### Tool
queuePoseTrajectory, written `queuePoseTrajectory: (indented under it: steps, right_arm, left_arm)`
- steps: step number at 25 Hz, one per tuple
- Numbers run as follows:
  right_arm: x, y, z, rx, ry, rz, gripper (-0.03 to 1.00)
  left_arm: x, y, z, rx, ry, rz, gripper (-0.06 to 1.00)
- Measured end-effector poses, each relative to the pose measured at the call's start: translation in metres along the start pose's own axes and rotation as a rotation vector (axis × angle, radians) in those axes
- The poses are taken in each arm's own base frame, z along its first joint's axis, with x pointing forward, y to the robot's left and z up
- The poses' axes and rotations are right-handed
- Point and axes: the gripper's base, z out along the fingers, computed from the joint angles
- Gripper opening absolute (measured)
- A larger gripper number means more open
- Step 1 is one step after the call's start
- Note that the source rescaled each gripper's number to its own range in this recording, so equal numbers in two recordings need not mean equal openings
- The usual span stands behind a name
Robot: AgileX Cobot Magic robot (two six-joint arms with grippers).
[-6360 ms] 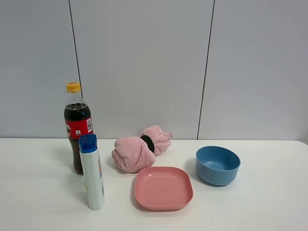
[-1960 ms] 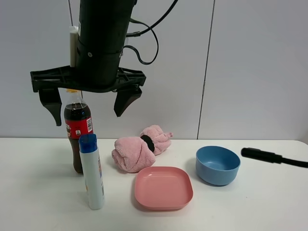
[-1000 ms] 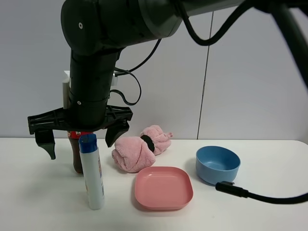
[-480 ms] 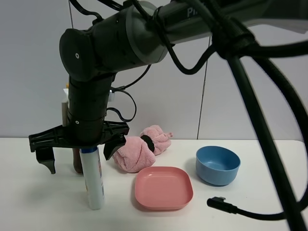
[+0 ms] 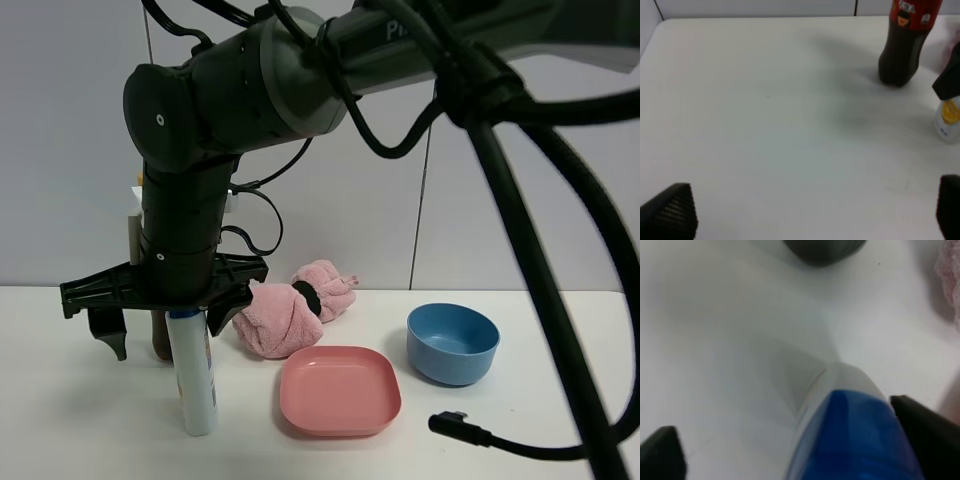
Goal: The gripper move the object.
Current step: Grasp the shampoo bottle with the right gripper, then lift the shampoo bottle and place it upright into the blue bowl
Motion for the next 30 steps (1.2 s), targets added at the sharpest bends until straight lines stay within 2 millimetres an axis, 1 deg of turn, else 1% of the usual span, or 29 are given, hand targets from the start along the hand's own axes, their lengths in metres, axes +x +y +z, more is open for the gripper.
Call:
queuePoseTrajectory:
  steps: [6, 17, 21, 23, 25, 29, 30]
  right_arm:
    - [0.000, 0.000, 0.000, 0.005, -0.003, -0.005, 0.01]
    - [0.001, -0.001, 0.000, 0.009, 0.009, -0.028, 0.00]
    - [0.003, -0.002, -0.005, 0.022, 0.043, -0.067, 0.00]
    - [0.003, -0.002, -0.014, 0.026, 0.050, -0.082, 0.00]
    - [-0.001, -0.002, -0.027, 0.018, 0.031, -0.094, 0.00]
    - [-0.006, -0.002, -0.061, 0.006, -0.006, -0.099, 0.00]
    - [-0.006, -0.002, -0.061, 0.006, -0.006, -0.099, 0.00]
  left_arm:
    - [0.000, 0.000, 0.000, 0.001, 0.000, 0.000, 1.00]
    - [0.000, 0.000, 0.000, 0.001, 0.000, 0.000, 1.00]
    - [0.000, 0.000, 0.000, 0.001, 0.000, 0.000, 1.00]
    - [0.000, 0.000, 0.000, 0.001, 0.000, 0.000, 1.00]
    - [0.000, 0.000, 0.000, 0.001, 0.000, 0.000, 1.00]
    - [0.000, 0.000, 0.000, 0.001, 0.000, 0.000, 1.00]
    - [0.000, 0.000, 0.000, 0.001, 0.000, 0.000, 1.00]
